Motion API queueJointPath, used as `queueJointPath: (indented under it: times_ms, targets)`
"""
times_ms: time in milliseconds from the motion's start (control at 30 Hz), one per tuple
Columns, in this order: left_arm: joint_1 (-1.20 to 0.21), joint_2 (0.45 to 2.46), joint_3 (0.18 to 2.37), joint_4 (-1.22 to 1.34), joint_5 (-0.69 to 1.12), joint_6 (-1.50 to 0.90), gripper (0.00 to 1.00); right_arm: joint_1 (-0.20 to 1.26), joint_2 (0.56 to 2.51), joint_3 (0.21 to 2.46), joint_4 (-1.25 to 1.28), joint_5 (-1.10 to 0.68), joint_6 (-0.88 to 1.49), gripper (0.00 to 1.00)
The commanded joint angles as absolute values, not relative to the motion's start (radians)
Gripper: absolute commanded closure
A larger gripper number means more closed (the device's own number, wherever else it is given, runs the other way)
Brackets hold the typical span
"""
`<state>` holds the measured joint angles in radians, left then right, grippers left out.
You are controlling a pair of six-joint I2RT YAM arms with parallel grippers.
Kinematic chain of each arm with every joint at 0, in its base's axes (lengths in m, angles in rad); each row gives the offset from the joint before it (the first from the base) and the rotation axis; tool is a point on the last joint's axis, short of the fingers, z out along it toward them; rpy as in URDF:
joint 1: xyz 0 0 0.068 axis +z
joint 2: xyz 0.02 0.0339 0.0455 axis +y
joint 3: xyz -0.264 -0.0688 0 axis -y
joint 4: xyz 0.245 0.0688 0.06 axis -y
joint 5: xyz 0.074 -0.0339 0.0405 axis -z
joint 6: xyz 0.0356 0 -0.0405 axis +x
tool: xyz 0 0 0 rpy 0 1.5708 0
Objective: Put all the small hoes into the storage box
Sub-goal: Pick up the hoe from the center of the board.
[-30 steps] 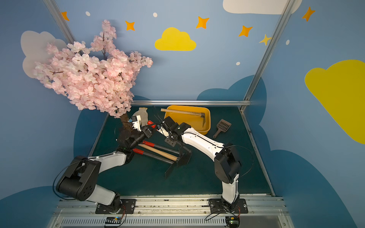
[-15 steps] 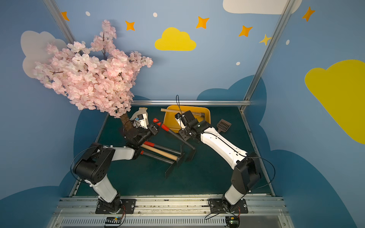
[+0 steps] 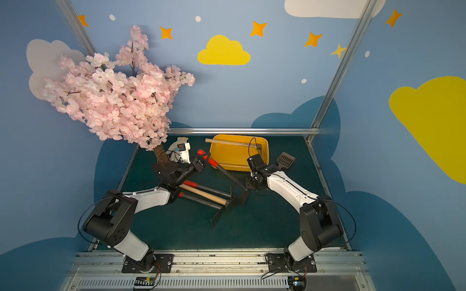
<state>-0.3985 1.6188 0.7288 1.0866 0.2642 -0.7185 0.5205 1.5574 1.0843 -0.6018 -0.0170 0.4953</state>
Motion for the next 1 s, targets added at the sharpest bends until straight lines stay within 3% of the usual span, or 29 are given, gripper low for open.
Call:
queueJointPath:
  times_ms: [0,600,733,967]
  targets:
    - [-0.408,1.597,0.753,1.091,0.253,-0.69,0.97,0.521,1.543,1.034,-0.518,-0.093,0.638,0.67]
    - [-0.423,1.585,0.73,1.078,0.241,-0.67,0.97,0.526,1.731,0.942,-0.312,-0.162,0.774,0.87]
    - [-0.422,1.583,0.724,1.078,0.241,-0.667,0.97,0.525,1.719,0.942,-0.322,-0.155,0.778,1.0]
    - [-0.423,1.592,0.713,1.089,0.24,-0.674,0.97,0.519,1.658,0.937,-0.364,-0.129,0.765,1.0]
